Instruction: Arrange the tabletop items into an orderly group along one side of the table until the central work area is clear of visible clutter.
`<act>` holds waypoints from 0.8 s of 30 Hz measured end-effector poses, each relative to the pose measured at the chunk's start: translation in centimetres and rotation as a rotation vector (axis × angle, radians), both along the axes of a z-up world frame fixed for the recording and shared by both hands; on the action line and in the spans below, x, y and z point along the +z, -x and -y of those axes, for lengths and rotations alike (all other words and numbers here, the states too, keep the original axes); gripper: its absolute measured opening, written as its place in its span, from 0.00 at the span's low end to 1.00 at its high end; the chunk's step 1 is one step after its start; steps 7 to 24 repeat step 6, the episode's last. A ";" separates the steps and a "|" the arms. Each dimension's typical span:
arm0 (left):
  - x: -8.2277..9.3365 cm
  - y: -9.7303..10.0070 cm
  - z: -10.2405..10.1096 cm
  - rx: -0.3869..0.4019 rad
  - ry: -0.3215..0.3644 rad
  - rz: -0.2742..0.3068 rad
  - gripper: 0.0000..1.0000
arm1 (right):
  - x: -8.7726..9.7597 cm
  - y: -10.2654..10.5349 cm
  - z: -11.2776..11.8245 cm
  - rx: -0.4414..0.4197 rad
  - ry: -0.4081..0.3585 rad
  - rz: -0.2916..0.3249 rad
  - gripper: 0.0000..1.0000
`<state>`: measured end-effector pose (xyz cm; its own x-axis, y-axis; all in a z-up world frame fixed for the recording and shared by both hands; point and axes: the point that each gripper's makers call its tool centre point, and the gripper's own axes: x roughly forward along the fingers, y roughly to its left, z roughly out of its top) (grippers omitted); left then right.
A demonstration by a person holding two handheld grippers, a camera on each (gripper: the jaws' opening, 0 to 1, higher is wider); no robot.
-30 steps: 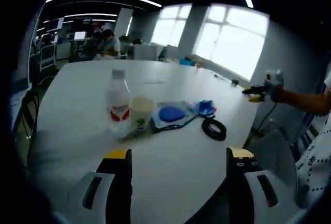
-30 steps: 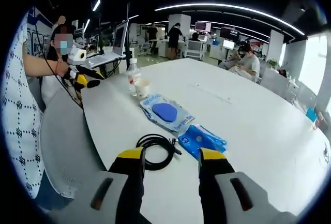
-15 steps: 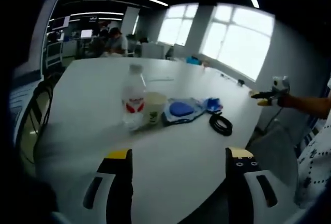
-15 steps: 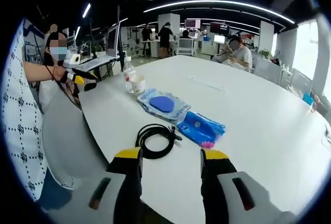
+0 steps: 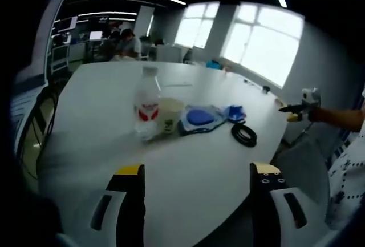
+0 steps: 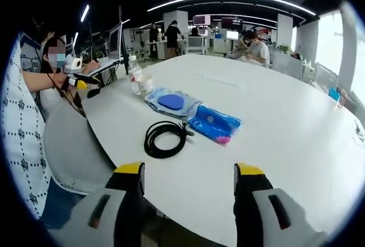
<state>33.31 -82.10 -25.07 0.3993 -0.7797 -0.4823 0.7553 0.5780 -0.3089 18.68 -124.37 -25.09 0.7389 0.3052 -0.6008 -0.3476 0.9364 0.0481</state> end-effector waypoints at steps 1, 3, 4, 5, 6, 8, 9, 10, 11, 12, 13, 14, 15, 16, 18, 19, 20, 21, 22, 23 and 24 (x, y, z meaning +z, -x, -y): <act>0.0 0.1 0.1 -0.003 0.000 0.002 0.72 | 0.0 0.0 -0.1 0.001 -0.005 0.001 0.61; 0.0 0.3 0.2 -0.006 0.001 0.000 0.72 | 0.1 0.1 -0.1 -0.001 -0.007 0.003 0.60; 0.1 0.4 0.3 -0.006 0.006 -0.002 0.72 | 0.1 0.1 -0.1 -0.002 -0.008 0.006 0.60; 0.1 0.5 0.4 -0.008 0.007 -0.001 0.72 | 0.1 0.1 -0.1 -0.005 -0.010 0.005 0.60; 0.2 0.6 0.5 -0.012 0.008 0.001 0.72 | 0.1 0.1 -0.2 -0.006 -0.011 0.003 0.60; 0.2 0.6 0.5 -0.012 0.008 0.001 0.72 | 0.1 0.1 -0.2 -0.006 -0.011 0.003 0.60; 0.2 0.6 0.5 -0.012 0.008 0.001 0.72 | 0.1 0.1 -0.2 -0.006 -0.011 0.003 0.60; 0.2 0.6 0.5 -0.012 0.008 0.001 0.72 | 0.1 0.1 -0.2 -0.006 -0.011 0.003 0.60; 0.2 0.6 0.5 -0.012 0.008 0.001 0.72 | 0.1 0.1 -0.2 -0.006 -0.011 0.003 0.60; 0.2 0.6 0.5 -0.012 0.008 0.001 0.72 | 0.1 0.1 -0.2 -0.006 -0.011 0.003 0.60; 0.2 0.6 0.5 -0.012 0.008 0.001 0.72 | 0.1 0.1 -0.2 -0.006 -0.011 0.003 0.60; 0.2 0.6 0.5 -0.012 0.008 0.001 0.72 | 0.1 0.1 -0.2 -0.006 -0.011 0.003 0.60; 0.2 0.6 0.5 -0.012 0.008 0.001 0.72 | 0.1 0.1 -0.2 -0.006 -0.011 0.003 0.60; 0.2 0.6 0.5 -0.012 0.008 0.001 0.72 | 0.1 0.1 -0.2 -0.006 -0.011 0.003 0.60; 0.2 0.6 0.5 -0.012 0.008 0.001 0.72 | 0.1 0.1 -0.2 -0.006 -0.011 0.003 0.60; 0.2 0.6 0.5 -0.012 0.008 0.001 0.72 | 0.1 0.1 -0.2 -0.006 -0.011 0.003 0.60; 0.2 0.6 0.5 -0.012 0.008 0.001 0.72 | 0.1 0.1 -0.2 -0.006 -0.011 0.003 0.60; 0.2 0.6 0.5 -0.012 0.008 0.001 0.72 | 0.1 0.1 -0.2 -0.006 -0.011 0.003 0.60; 0.2 0.6 0.5 -0.012 0.008 0.001 0.72 | 0.1 0.1 -0.2 -0.006 -0.011 0.003 0.60; 0.2 0.6 0.5 -0.012 0.008 0.001 0.72 | 0.1 0.1 -0.2 -0.006 -0.011 0.003 0.60; 0.2 0.6 0.5 -0.012 0.008 0.001 0.72 | 0.1 0.1 -0.2 -0.006 -0.011 0.003 0.60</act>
